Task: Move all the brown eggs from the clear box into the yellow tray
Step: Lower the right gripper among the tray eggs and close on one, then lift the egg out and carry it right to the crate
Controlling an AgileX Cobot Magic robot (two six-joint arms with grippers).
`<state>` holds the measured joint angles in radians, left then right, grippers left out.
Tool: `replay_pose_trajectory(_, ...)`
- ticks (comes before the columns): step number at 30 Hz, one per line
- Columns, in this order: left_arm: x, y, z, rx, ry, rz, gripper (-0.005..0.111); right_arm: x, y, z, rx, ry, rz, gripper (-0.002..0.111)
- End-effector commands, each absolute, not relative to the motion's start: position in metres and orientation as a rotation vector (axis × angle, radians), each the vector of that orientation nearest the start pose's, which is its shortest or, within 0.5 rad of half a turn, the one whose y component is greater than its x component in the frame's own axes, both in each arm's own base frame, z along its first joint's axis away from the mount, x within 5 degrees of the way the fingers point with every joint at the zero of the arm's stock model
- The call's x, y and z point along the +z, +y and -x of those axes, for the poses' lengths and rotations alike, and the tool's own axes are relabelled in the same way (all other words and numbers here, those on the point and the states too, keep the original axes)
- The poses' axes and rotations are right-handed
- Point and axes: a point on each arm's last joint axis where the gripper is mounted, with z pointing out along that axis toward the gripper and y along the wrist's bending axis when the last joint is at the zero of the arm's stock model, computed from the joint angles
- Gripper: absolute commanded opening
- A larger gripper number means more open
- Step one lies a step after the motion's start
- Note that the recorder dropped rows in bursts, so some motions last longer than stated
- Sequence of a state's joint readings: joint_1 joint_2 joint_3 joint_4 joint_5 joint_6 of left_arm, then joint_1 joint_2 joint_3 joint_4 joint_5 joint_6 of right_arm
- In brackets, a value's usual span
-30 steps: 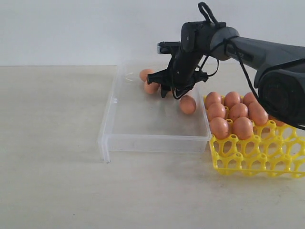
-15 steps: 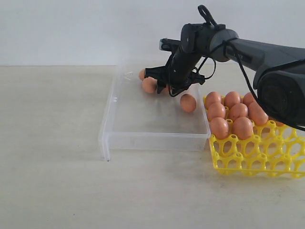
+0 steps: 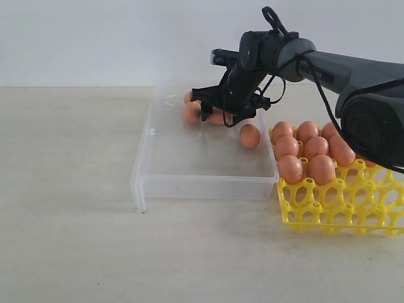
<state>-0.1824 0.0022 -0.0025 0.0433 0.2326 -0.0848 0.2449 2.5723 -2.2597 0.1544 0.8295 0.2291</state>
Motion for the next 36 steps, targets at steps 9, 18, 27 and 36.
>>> replay_pose_trajectory(9,0.1922,-0.009,-0.0548,-0.156,1.714,-0.11,0.004,0.1286,0.1409,-0.5415,0.335,2.571,-0.076,0.067)
replay_pose_trajectory(18,0.1922,-0.009,-0.0548,-0.156,1.714,-0.11,0.004,0.1273,0.1406,-0.5396,0.319,2.594,-0.03,0.021)
replay_pose_trajectory(27,0.1922,-0.009,-0.0548,-0.156,1.714,-0.11,0.004,0.128,0.1408,-0.5407,0.285,2.571,0.094,0.0)
replay_pose_trajectory(36,0.1922,-0.009,-0.0548,-0.156,1.714,-0.11,0.004,0.1317,0.1412,-0.546,0.289,2.499,0.087,0.0)
